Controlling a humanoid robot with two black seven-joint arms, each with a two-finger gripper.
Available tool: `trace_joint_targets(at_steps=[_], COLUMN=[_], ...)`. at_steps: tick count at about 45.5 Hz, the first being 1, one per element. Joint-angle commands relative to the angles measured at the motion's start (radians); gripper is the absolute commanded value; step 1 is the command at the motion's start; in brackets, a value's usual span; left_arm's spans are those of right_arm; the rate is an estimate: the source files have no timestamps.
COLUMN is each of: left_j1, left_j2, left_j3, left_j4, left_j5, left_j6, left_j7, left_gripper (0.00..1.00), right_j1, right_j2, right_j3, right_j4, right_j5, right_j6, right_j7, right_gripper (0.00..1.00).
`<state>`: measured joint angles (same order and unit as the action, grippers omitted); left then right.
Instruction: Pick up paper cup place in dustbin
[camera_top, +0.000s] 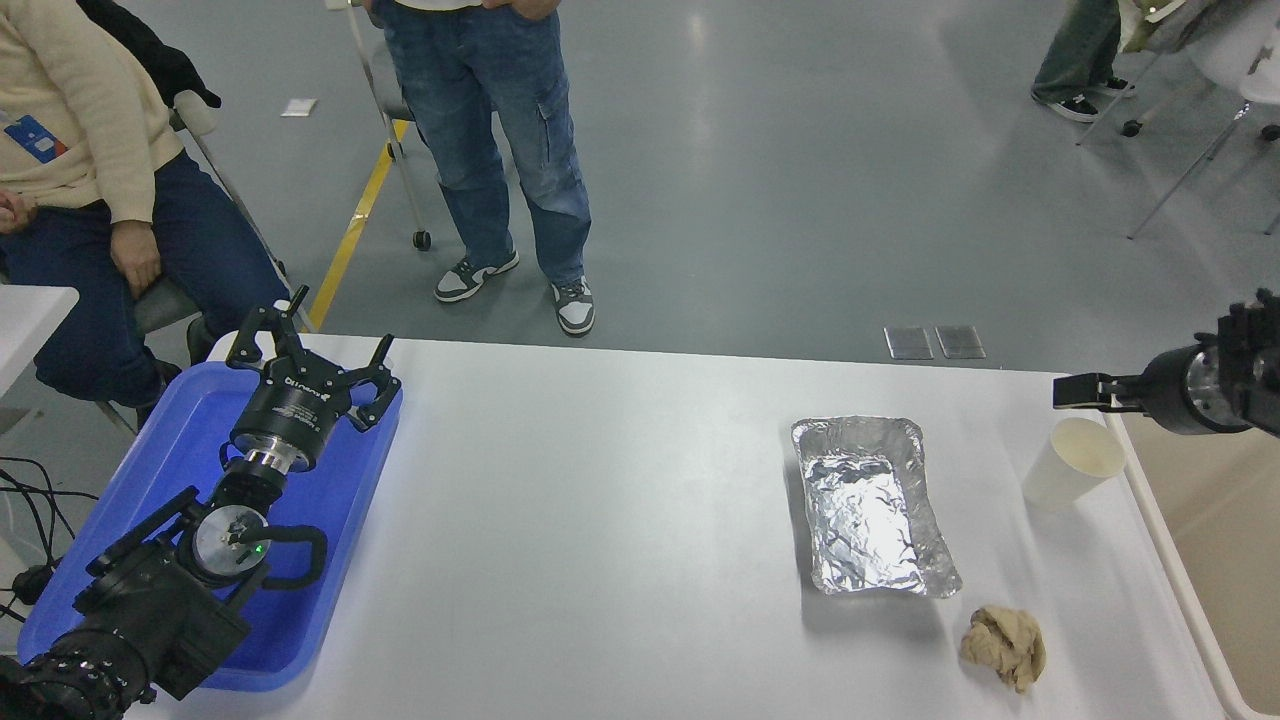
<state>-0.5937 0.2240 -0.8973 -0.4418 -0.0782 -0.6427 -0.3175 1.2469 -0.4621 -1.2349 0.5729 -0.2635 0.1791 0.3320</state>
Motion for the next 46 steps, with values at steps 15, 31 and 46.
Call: trace_joint_targets(at_steps=[15, 31, 46], left_j1=[0.000, 0.002, 0.002], left_j2=[0.000, 0.000, 0.000], left_j3=[0.000, 0.000, 0.000], left_j4=[0.000, 0.000, 0.000], left_j5=[0.000, 0.000, 0.000], left_j6=[0.000, 0.000, 0.000], left_j7=[0.000, 0.000, 0.000], left_gripper=[1.00, 1.00, 1.00], right_j1=[-0.142, -0.164, -0.201], right_j2=[-0.020, -0.013, -0.015], right_j3=[0.110, 0.121, 0.230], right_j4=[-0.056, -0.056, -0.053], right_j5=[0.003, 0.003, 0.003], right_j6=[-0.102, -0.135, -0.135], right_j7=[-0.091, -0.094, -0.136], right_gripper=[1.00, 0.90, 0.44])
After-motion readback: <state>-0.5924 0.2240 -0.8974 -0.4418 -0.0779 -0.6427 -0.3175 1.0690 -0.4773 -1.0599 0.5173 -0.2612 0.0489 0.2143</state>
